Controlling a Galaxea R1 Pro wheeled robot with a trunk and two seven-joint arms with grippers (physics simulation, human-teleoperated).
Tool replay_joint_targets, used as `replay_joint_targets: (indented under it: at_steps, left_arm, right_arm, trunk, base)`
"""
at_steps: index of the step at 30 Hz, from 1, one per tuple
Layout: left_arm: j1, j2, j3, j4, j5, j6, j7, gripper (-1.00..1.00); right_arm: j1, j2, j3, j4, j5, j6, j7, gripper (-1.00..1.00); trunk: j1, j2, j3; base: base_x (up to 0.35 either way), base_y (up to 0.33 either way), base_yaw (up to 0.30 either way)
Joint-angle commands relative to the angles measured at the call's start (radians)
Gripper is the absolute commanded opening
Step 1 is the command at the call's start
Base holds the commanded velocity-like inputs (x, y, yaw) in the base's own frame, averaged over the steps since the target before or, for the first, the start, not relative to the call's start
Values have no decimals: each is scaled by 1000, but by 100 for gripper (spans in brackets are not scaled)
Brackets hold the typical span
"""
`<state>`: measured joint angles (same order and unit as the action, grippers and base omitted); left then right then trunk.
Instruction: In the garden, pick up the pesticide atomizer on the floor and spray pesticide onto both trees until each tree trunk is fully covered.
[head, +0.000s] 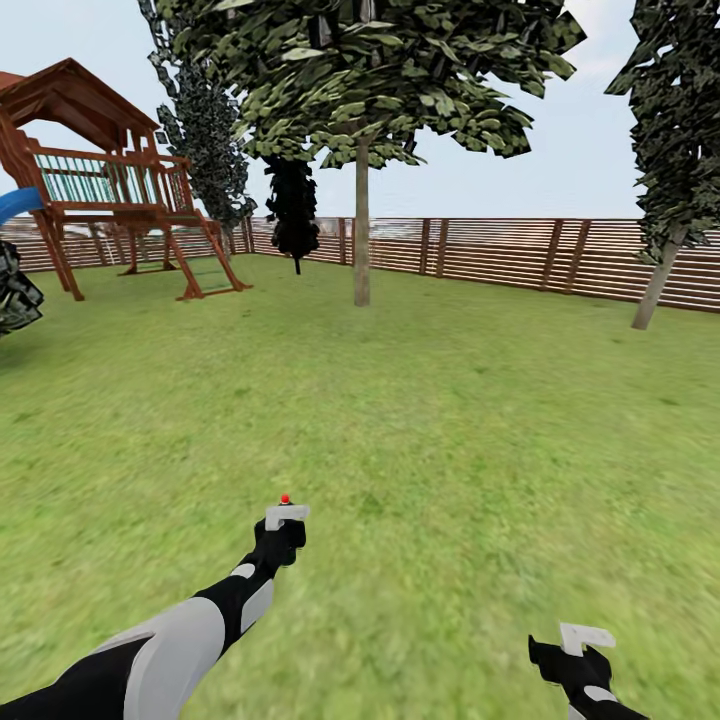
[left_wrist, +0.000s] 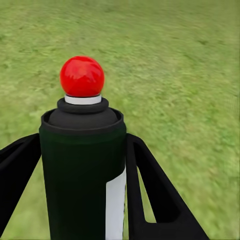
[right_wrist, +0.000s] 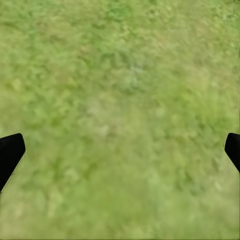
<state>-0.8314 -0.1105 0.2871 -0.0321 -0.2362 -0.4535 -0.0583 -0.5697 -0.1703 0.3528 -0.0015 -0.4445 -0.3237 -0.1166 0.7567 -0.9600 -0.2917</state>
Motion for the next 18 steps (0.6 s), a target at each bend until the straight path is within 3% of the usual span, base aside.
replay_joint_targets:
  at_steps: [1,18]
  left_arm:
    - [0,0,0,0,0,0,0,-100]
    - [0,0,2,0,0,-1,0,-100]
  right_arm:
    - [0,0,0,0,0,0,0,100]
    - [0,2,0,2,0,2,0,100]
  trunk:
    - [0,0,0]
    - [0,0,0]
  base:
    - [350,0,0]
    - [350,0,0]
